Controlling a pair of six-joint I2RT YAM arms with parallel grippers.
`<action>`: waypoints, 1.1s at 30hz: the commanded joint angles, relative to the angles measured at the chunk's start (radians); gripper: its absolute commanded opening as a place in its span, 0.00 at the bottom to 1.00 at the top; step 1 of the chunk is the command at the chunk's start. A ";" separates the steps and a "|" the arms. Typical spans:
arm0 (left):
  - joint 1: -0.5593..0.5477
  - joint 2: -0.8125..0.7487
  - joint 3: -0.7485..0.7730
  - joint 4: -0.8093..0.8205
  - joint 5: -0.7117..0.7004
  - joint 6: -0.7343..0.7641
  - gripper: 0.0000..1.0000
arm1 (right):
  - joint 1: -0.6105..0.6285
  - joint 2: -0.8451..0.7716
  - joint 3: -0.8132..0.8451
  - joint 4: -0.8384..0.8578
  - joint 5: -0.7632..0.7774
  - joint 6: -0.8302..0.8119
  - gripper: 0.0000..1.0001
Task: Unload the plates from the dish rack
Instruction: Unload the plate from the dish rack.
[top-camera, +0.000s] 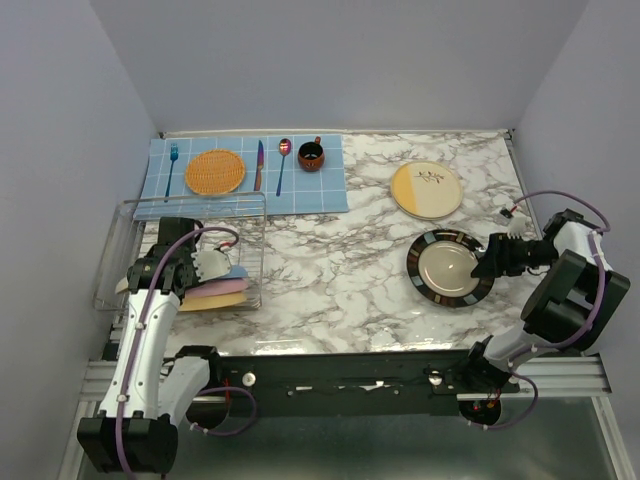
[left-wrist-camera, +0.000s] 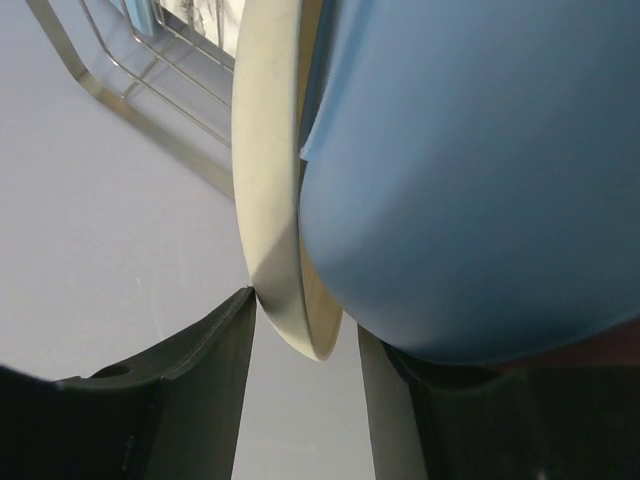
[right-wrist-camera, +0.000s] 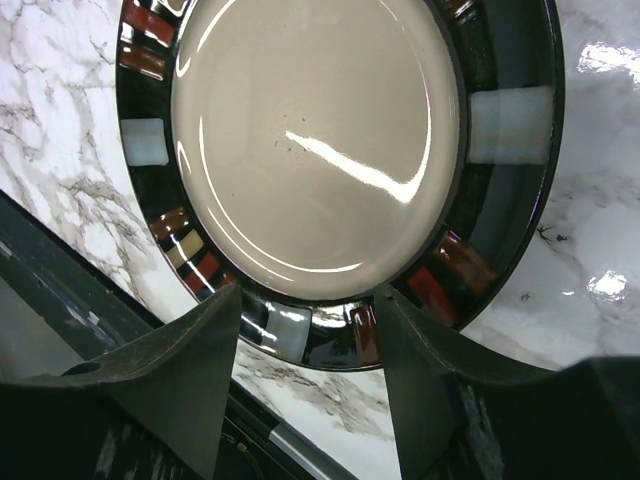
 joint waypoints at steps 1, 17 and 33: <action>0.017 -0.001 -0.066 0.077 0.004 0.034 0.48 | 0.003 0.009 -0.023 0.021 -0.022 -0.018 0.65; 0.020 -0.039 -0.068 0.122 -0.002 0.072 0.00 | 0.001 0.031 -0.056 0.045 -0.019 -0.018 0.64; 0.020 -0.033 0.093 0.145 0.026 0.081 0.00 | 0.003 0.061 -0.080 0.073 -0.036 -0.014 0.64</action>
